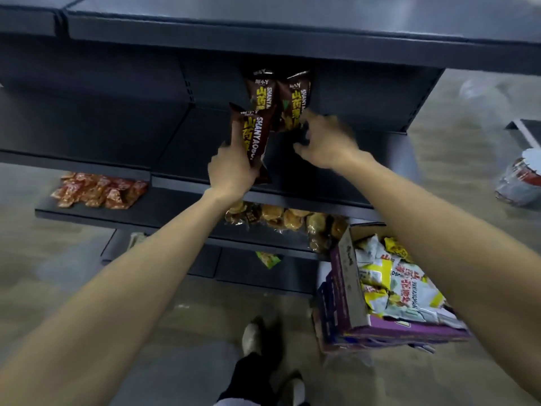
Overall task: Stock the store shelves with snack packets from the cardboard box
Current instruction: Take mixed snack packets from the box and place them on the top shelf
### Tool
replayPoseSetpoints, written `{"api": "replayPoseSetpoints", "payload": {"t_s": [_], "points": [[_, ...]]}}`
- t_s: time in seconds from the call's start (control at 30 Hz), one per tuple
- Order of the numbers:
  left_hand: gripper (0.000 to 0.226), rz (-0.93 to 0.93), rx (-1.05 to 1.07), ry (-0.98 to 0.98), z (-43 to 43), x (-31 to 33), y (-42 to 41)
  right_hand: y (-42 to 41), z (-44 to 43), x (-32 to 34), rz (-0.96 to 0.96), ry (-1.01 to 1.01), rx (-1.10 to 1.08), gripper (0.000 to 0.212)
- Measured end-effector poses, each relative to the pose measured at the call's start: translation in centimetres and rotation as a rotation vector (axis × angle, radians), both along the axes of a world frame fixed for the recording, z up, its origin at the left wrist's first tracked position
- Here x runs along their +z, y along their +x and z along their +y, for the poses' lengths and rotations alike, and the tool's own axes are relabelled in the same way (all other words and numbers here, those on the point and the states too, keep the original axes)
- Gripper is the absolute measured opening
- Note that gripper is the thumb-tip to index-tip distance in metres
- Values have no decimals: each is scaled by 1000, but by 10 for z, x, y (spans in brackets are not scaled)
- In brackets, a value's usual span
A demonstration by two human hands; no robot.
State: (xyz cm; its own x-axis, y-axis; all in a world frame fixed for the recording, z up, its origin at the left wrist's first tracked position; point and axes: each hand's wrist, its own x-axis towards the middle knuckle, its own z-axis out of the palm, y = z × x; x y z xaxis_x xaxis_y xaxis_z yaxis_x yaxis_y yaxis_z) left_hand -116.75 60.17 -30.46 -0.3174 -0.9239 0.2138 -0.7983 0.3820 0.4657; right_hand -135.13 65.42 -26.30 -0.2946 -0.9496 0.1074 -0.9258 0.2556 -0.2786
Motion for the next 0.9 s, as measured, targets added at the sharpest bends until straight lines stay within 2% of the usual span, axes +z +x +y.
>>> {"api": "replayPoseSetpoints", "payload": {"t_s": [0.2,0.3,0.57,0.7,0.83,0.9], "points": [[75,61,15,74,-55,-18,-38,-19,-55,-22,7,-14,-4,45],[80,113,2,72,-88,-29,-58,-28,-84,-30,67,-2,-43,46],[81,181,-25,-41,-162,-58,-95,-49,-138,-46,99,19,-118,53],[83,157,-22,-40,-174,-72,-107,-59,-146,-49,127,25,-130,58],[84,127,-6,-9,-171,-89,-116,-69,-148,-53,127,33,-150,75],[84,123,-2,-19,-172,-91,-118,-73,-148,-56,131,20,-161,75]]}}
